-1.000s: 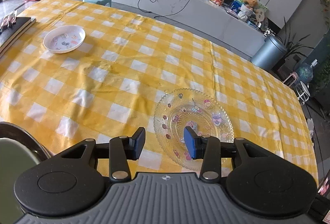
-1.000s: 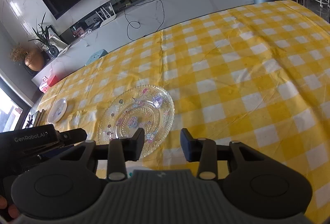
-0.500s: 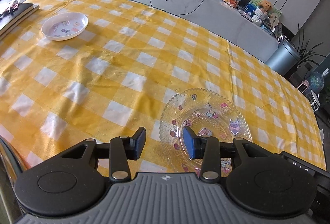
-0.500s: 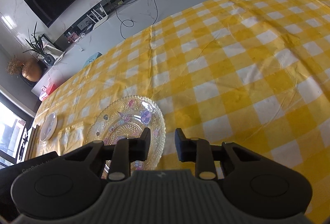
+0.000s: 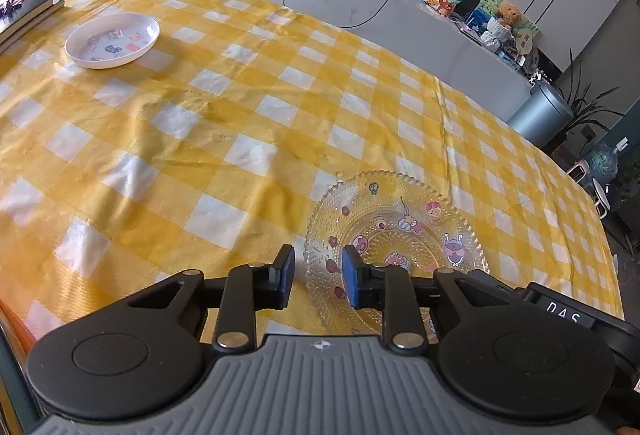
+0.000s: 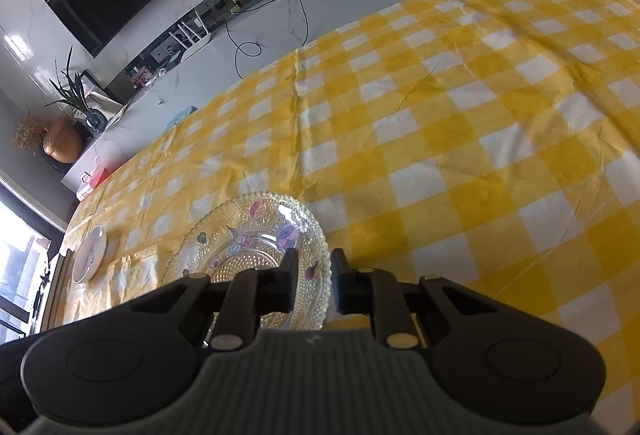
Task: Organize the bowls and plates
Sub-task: 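Grip the clear glass plate rim with the left gripper while the right gripper grips it too, then lift the glass plate with both grippers and carry it over the 'Fruity' plate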
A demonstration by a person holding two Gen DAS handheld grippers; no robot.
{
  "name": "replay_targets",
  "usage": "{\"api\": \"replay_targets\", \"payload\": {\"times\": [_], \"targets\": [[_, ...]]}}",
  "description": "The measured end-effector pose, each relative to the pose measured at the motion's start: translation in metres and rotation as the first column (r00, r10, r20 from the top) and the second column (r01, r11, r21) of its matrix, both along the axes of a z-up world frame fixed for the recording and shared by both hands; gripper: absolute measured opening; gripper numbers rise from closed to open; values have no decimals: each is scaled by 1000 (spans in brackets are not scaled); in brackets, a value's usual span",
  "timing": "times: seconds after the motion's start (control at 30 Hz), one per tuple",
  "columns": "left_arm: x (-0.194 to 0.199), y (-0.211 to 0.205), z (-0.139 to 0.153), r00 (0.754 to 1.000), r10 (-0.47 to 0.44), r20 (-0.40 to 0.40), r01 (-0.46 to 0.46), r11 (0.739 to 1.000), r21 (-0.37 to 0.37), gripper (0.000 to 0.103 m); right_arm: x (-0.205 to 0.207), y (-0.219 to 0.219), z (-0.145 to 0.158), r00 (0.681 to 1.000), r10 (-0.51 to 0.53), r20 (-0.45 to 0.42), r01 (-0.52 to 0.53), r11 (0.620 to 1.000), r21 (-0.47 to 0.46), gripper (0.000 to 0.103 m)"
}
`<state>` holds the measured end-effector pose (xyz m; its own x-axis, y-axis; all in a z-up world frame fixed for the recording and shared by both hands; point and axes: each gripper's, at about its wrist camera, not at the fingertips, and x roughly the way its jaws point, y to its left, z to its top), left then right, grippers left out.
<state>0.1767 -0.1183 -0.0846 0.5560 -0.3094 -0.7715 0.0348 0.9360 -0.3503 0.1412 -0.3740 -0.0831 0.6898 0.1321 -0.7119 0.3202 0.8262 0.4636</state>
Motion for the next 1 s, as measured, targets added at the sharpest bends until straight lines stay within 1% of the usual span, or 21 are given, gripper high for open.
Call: {"api": "replay_targets", "payload": {"times": [0.07,0.17,0.27,0.47,0.53,0.7,1.0], "targets": [[0,0,0,1000,0,-2,0,1000,-3,20,0,0,0,1000,-3,-1,3,1000,-10,10],[2,-1,1,1000,-3,-5,3,1000,-1,20,1,0,1,1000,-3,-6,3,1000,-13,9],[1,-1,6,1000,-9,12,9,1000,-2,20,0,0,4,1000,-5,-2,5,1000,-14,8],[-5,0,14,1000,-19,13,19,1000,-6,20,-6,-5,12,1000,-6,-7,6,1000,14,7],[-9,0,17,1000,-26,16,27,1000,-7,20,-11,-7,15,1000,-12,-5,12,1000,24,6],[-24,1,25,999,-45,25,45,999,0,20,-26,-5,24,1000,-13,0,13,1000,15,6],[-56,10,38,996,-77,34,77,997,8,20,-66,0,35,1000,-18,1,17,999,45,6]]}}
